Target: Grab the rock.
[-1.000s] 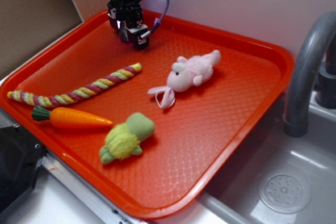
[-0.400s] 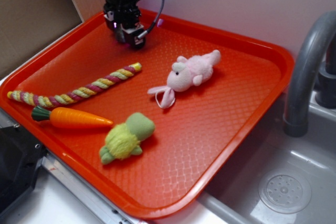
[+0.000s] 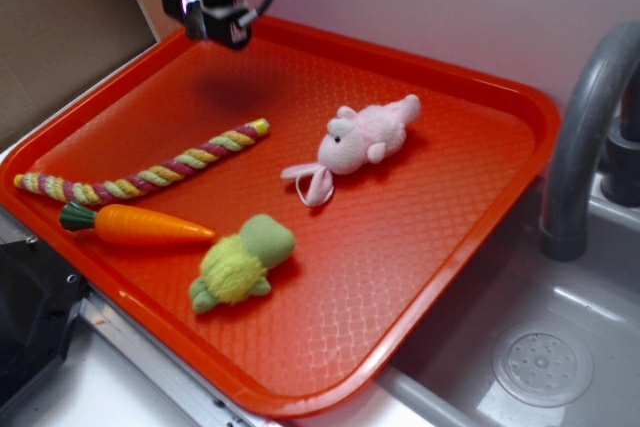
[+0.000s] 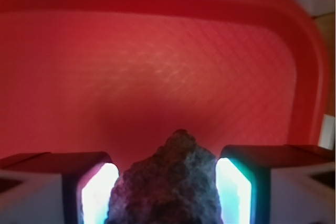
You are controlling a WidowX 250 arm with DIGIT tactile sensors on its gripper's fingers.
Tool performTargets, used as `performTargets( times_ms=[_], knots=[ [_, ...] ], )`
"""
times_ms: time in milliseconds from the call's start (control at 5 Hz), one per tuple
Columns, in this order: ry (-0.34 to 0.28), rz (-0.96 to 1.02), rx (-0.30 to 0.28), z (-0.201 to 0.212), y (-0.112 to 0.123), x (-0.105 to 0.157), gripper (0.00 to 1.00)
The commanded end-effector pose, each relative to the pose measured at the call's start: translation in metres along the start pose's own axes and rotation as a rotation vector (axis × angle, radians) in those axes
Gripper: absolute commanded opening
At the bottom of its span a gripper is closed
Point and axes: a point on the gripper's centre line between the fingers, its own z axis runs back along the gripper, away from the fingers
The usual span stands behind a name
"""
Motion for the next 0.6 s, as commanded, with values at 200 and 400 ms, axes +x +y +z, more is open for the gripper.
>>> performTargets(
  times_ms=[200,400],
  knots=[
    [-0.238,-0.174,-0.102,0.109,-0.069,-0.066,0.0],
    [-0.193,-0.114,-0.044,0.096,-0.055,-0.059,0.0]
  ],
)
